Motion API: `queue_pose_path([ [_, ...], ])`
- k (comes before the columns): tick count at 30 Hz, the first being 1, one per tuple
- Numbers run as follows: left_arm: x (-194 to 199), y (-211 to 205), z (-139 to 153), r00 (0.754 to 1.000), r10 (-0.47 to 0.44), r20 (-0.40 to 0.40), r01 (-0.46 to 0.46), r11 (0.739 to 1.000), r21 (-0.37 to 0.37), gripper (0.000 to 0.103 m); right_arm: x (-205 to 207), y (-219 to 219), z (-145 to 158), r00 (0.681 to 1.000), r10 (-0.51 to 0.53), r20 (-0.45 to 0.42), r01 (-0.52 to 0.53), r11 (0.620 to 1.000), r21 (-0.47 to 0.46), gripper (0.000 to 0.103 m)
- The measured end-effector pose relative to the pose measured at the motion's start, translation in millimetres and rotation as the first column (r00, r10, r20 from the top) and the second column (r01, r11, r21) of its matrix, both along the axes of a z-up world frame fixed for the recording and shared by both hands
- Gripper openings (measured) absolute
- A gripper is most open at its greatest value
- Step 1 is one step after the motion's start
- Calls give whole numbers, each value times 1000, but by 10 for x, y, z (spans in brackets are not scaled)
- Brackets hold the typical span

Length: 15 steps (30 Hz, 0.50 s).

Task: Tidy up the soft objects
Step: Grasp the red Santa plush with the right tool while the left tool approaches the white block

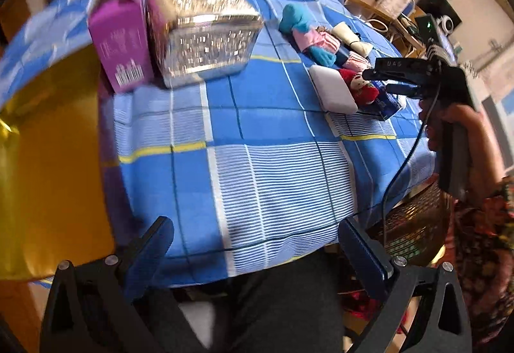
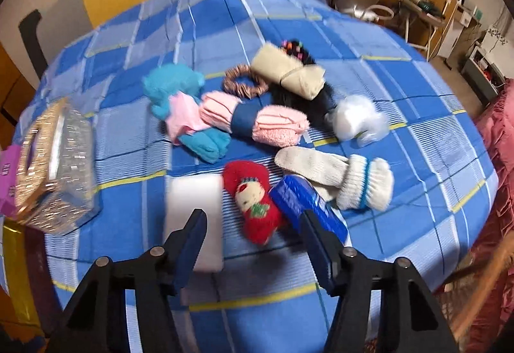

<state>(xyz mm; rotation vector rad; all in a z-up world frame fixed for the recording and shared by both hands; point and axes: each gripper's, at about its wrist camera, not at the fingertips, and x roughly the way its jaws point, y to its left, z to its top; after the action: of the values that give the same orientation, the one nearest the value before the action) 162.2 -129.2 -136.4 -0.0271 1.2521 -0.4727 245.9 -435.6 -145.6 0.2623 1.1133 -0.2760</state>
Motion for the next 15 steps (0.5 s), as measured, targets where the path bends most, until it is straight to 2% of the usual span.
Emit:
queue_pose_path([
  [3, 32, -49, -55, 1000, -3, -24, 3, 1000, -10, 103, 122, -46, -107, 1000, 13, -14, -13, 1000, -13, 57],
  [6, 48, -127, -76, 999, -29, -22, 29, 1000, -10, 103, 207, 29, -93, 998, 57, -29, -60, 993, -101, 52],
  [8, 75, -158, -72, 999, -27, -22, 26, 999, -32, 103, 207, 73, -77, 996, 84, -13, -85, 992, -92, 47],
  [10, 110, -185, -72, 1000, -23, -16, 22, 999, -33, 103, 189, 120, -92, 994, 112, -14, -112, 990, -81, 47],
  [15, 194, -279, -59, 1000, -22, 10, 22, 999, -47, 103, 192, 163, -152, 991, 130, -24, -132, 983, -130, 45],
])
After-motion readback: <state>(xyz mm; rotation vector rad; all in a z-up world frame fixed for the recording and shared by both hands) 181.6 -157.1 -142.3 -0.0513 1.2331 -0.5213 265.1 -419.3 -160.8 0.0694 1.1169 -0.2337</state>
